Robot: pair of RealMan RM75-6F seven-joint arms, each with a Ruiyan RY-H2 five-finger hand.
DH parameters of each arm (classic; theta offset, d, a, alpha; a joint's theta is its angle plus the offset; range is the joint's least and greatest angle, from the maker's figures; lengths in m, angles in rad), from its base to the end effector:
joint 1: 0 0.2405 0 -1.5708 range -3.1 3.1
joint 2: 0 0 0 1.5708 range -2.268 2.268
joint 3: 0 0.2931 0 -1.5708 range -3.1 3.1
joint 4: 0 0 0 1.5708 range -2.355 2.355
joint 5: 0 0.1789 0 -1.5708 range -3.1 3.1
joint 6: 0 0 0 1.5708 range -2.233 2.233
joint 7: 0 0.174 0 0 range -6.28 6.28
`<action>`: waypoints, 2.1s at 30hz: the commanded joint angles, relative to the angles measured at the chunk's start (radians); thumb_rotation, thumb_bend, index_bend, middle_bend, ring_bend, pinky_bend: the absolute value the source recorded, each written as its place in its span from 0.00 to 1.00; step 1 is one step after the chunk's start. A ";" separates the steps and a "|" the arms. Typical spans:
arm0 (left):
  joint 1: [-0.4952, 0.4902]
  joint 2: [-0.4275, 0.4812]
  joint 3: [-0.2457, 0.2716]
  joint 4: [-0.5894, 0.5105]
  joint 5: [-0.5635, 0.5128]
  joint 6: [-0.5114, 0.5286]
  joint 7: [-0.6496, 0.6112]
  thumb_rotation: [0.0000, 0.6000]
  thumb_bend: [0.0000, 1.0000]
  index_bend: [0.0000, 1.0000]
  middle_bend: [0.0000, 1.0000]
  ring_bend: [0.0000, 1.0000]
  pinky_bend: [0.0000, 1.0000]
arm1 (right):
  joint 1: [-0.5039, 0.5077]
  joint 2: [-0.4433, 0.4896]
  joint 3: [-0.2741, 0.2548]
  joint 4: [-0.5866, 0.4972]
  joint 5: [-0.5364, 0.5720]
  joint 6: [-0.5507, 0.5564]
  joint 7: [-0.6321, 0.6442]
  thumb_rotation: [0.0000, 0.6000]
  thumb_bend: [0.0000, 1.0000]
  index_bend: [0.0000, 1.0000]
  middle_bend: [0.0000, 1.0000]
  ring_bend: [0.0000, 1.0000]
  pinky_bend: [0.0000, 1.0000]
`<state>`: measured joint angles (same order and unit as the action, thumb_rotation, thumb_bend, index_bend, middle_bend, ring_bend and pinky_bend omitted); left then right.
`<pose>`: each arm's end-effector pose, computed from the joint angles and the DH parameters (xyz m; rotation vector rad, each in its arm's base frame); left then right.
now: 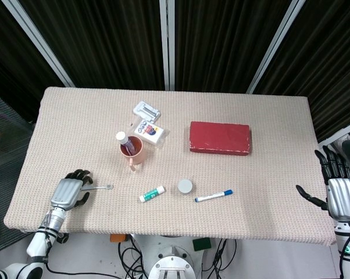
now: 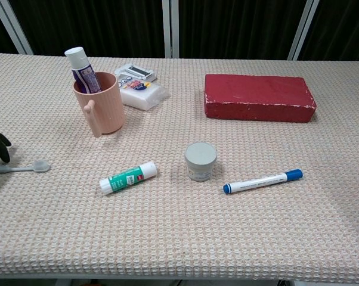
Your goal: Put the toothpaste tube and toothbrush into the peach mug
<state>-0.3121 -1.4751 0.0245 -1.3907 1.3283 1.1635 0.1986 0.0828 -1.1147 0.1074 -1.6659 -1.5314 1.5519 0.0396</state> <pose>-0.3315 0.2638 0.0368 -1.6819 -1.0526 -0.6913 -0.3082 -0.2186 0.2192 1.3150 -0.8663 1.0717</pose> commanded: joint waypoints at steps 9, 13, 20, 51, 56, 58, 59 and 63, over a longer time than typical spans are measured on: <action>0.011 -0.026 -0.006 0.033 -0.003 -0.001 0.016 0.97 0.38 0.44 0.17 0.12 0.23 | 0.002 -0.004 -0.002 0.001 0.005 -0.008 -0.009 0.83 0.47 0.00 0.00 0.00 0.00; 0.014 -0.039 -0.006 0.051 0.011 0.007 0.012 0.97 0.38 0.48 0.17 0.12 0.22 | 0.002 -0.005 -0.003 0.001 0.006 -0.010 -0.011 0.84 0.48 0.00 0.00 0.00 0.00; 0.017 -0.065 -0.013 0.087 0.009 0.006 0.012 1.00 0.39 0.53 0.18 0.12 0.22 | 0.002 -0.005 -0.006 0.002 0.009 -0.014 -0.013 0.84 0.48 0.00 0.00 0.00 0.00; -0.015 0.160 -0.248 -0.183 0.057 0.135 -0.604 1.00 0.40 0.69 0.43 0.29 0.39 | -0.006 -0.011 -0.001 0.023 0.003 0.008 0.015 0.84 0.48 0.00 0.00 0.00 0.00; -0.066 0.201 -0.325 -0.247 0.034 0.080 -0.800 1.00 0.40 0.70 0.43 0.29 0.39 | -0.003 -0.012 0.001 0.025 0.008 0.001 0.013 0.84 0.48 0.00 0.00 0.00 0.00; -0.094 0.215 -0.356 -0.269 0.017 0.040 -0.883 1.00 0.40 0.70 0.43 0.29 0.39 | -0.001 -0.012 0.002 0.025 0.011 -0.003 0.011 0.84 0.48 0.00 0.00 0.00 0.00; -0.106 0.220 -0.367 -0.277 0.009 0.019 -0.912 1.00 0.40 0.70 0.43 0.29 0.38 | 0.000 -0.012 0.002 0.025 0.012 -0.004 0.010 0.84 0.48 0.00 0.00 0.00 0.00; -0.163 0.240 -0.406 -0.308 -0.031 -0.081 -1.018 1.00 0.40 0.71 0.42 0.29 0.36 | 0.002 -0.013 0.004 0.024 0.017 -0.010 0.004 0.84 0.48 0.00 0.00 0.00 0.00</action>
<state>-0.4270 -1.2600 -0.3395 -1.6630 1.3314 1.1511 -0.7473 0.0847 -1.1275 0.1112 -1.6418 -1.5141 1.5424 0.0442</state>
